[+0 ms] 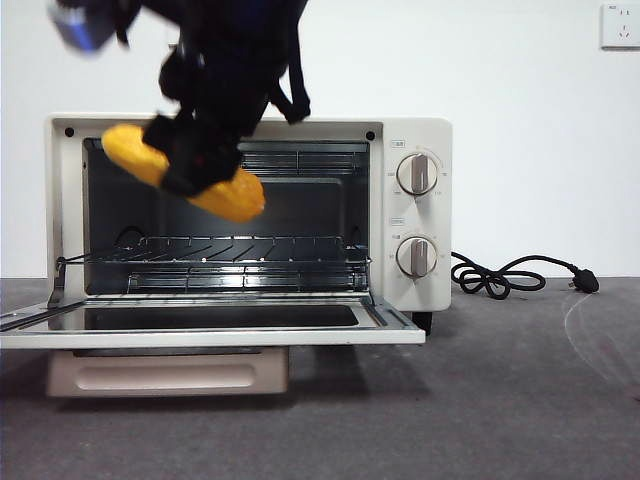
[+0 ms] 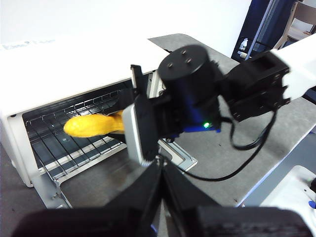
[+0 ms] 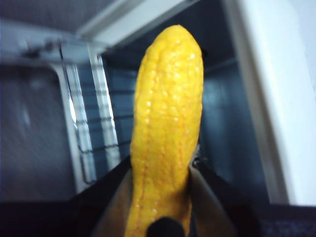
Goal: Take the corn from the table,put the corn in the oven
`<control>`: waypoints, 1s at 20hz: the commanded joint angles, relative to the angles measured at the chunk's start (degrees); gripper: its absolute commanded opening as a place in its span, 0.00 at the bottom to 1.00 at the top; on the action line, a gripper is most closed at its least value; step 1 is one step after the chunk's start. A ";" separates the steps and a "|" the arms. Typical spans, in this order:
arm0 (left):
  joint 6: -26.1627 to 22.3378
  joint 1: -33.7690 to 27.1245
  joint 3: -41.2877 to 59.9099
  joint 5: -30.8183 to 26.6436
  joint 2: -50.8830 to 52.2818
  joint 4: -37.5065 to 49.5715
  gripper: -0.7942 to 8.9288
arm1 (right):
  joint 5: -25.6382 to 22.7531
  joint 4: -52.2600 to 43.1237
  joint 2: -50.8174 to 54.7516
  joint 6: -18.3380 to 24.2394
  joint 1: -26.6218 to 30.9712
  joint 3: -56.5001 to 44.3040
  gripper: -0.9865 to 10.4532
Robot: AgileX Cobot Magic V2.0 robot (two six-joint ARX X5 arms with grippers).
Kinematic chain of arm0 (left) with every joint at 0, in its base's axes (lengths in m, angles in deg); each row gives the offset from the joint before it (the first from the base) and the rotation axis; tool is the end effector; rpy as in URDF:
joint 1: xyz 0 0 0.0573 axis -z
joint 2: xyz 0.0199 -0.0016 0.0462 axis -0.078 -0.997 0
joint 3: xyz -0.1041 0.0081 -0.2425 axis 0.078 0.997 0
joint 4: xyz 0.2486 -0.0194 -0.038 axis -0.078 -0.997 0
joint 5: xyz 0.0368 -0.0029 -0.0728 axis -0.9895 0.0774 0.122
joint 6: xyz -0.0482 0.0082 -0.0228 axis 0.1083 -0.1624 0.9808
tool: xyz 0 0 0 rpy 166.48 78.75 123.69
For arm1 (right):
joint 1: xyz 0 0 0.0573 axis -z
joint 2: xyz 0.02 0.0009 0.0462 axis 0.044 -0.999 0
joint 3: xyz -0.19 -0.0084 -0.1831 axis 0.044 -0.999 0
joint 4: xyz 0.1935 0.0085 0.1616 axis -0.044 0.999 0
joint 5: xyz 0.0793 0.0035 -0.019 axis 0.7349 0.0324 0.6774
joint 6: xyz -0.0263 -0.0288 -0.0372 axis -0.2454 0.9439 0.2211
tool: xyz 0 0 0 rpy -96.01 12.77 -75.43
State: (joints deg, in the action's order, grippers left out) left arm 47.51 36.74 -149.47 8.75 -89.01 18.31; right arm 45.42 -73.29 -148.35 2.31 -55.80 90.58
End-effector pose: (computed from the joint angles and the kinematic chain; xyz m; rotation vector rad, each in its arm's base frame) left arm 0.0176 -0.0155 0.3716 -0.0467 0.3634 -0.6830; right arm 0.2241 0.3380 0.2322 -1.2575 0.1460 0.7021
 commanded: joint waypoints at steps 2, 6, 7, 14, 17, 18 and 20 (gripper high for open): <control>0.52 0.13 -0.13 -0.22 0.28 0.17 0.08 | -2.64 -3.37 -2.69 10.10 0.90 0.17 0.08; 0.52 0.13 -0.13 -0.20 0.28 0.15 0.08 | -4.55 -5.16 -4.17 12.81 2.38 0.20 0.08; 0.55 0.13 -0.13 -0.20 0.28 0.13 0.08 | -4.72 -5.05 -4.20 12.83 2.82 0.20 0.09; 0.57 0.13 -0.13 -0.17 0.28 0.11 0.08 | -6.05 -4.46 -4.20 10.43 4.76 0.20 0.42; 0.57 0.13 -0.13 -0.17 0.28 -0.04 0.08 | -5.99 -4.46 -4.20 7.87 4.72 0.22 0.50; 0.57 0.13 -0.13 -0.17 0.28 -0.22 0.08 | -6.12 -4.46 -4.20 7.34 4.63 0.22 0.50; 0.57 0.13 -0.13 -0.20 0.28 -0.28 0.08 | -6.93 -4.48 -4.13 5.84 4.22 0.22 0.50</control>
State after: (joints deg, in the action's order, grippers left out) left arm 47.51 36.74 -149.47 8.66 -89.01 17.92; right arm 39.06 -76.49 -151.81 9.63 -51.87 90.58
